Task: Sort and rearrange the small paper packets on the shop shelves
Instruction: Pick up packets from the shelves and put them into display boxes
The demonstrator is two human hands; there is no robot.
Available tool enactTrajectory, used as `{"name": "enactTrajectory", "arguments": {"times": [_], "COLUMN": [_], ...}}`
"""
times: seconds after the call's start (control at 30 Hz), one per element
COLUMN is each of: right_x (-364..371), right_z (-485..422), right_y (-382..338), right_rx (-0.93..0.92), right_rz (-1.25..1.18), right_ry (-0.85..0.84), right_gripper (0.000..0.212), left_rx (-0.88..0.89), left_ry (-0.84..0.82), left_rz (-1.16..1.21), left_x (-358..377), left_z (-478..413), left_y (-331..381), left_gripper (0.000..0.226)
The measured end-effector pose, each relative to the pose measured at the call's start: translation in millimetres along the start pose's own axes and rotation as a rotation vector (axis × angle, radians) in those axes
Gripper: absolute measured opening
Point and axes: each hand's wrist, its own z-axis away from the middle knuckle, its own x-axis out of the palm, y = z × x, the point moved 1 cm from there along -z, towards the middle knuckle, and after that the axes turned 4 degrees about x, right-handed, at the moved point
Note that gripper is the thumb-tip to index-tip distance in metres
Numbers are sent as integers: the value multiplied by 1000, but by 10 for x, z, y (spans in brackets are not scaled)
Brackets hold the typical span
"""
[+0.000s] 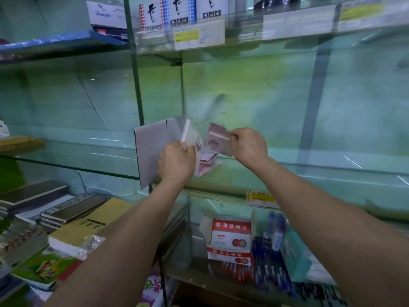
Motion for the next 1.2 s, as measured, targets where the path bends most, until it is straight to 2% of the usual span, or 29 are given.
{"name": "enactTrajectory", "arguments": {"times": [0.2, 0.43, 0.63, 0.9, 1.2], "right_x": [-282, -670, -1157, -1953, -2807], "right_z": [237, 515, 816, 1494, 2555], "right_y": [140, 468, 816, 1287, 1684], "right_rx": [64, 82, 97, 186, 321], "right_rz": [-62, 89, 170, 226, 325], "right_ry": [119, 152, 205, 283, 304], "right_gripper": [28, 25, 29, 24, 21], "left_rx": [72, 193, 311, 391, 470], "left_ry": [-65, -97, -165, -246, -401], "left_rz": [41, -92, -111, -47, -48], "left_x": [169, 242, 410, 685, 673], "left_z": [106, 308, 621, 1393, 2606], "left_y": [119, 396, 761, 1358, 1895], "left_gripper": [23, 21, 17, 17, 24]}}
